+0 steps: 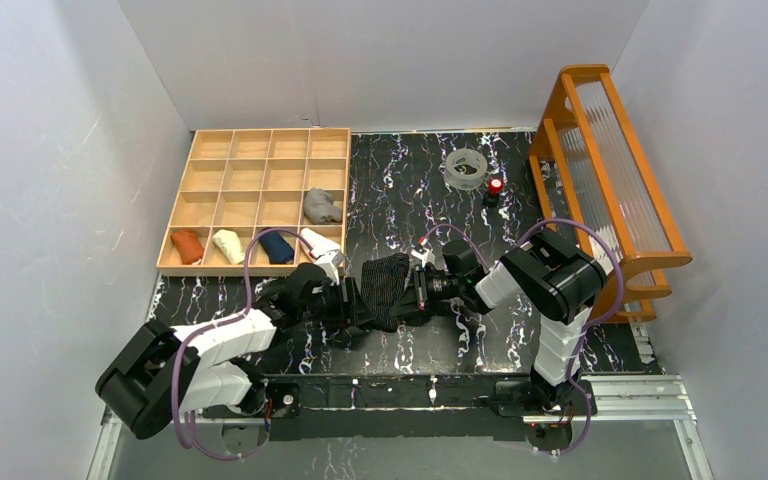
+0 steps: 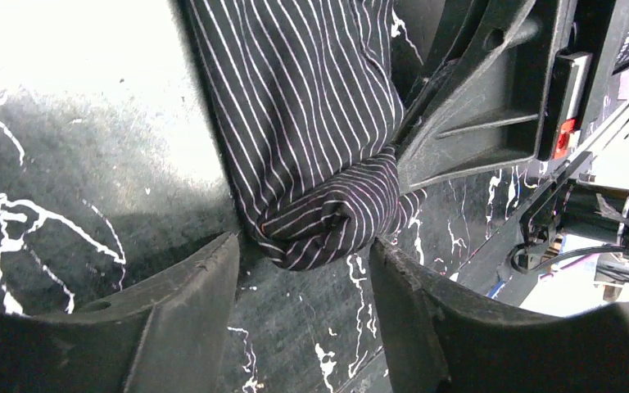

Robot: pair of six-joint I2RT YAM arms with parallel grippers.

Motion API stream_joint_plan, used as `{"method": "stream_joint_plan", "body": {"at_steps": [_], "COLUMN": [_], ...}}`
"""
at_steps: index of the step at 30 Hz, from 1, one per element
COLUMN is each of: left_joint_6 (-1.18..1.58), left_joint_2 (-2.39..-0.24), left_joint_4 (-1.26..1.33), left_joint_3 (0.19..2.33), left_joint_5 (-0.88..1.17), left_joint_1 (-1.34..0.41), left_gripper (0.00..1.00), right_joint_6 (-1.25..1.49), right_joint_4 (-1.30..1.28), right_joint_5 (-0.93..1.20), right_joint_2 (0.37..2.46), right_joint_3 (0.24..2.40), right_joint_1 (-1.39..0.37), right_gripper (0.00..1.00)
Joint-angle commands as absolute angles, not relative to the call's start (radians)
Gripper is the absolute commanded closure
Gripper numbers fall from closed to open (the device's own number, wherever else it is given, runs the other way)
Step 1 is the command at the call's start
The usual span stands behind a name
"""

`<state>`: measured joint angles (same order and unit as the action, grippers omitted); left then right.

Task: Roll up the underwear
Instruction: Roll the underwear to the center of the board.

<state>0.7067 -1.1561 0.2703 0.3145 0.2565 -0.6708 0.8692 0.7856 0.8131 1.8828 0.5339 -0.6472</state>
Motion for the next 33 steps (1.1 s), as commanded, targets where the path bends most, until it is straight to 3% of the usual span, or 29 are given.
{"method": "stream_joint_plan", "body": {"at_steps": [1,8,19,28,33], "left_joint_6": [0.707,0.783,0.791,0.823,0.831], "left_joint_2": [-1.210,-1.259,-1.294,-1.290,-1.306], "left_joint_4": [0.359,0.347,0.342,0.288,0.235], "left_joint_3": [0.306,0.286,0.302,0.340,0.382], "left_joint_5": [0.280,0.148,0.130,0.138,0.144], "left_joint_1": [-0.673,-0.676,-0.675,-0.675,-0.676], "left_gripper": [0.45,0.59,0.80,0.82,0.83], "right_joint_6": [0.821,0.775,0.650,0.304,-0.073], "right_joint_4": [0.590,0.586,0.535,0.440,0.708], "right_joint_5": [0.753,0.779,0.797,0.563,0.476], "right_joint_2": [1.942,1.926,1.771,1.520,1.289], "right_joint_3": [0.520,0.537,0.557,0.534,0.369], "right_joint_1": [-0.629,-0.626,-0.626,-0.630,-0.752], "right_gripper": [0.93,0.80,0.46,0.36,0.32]}}
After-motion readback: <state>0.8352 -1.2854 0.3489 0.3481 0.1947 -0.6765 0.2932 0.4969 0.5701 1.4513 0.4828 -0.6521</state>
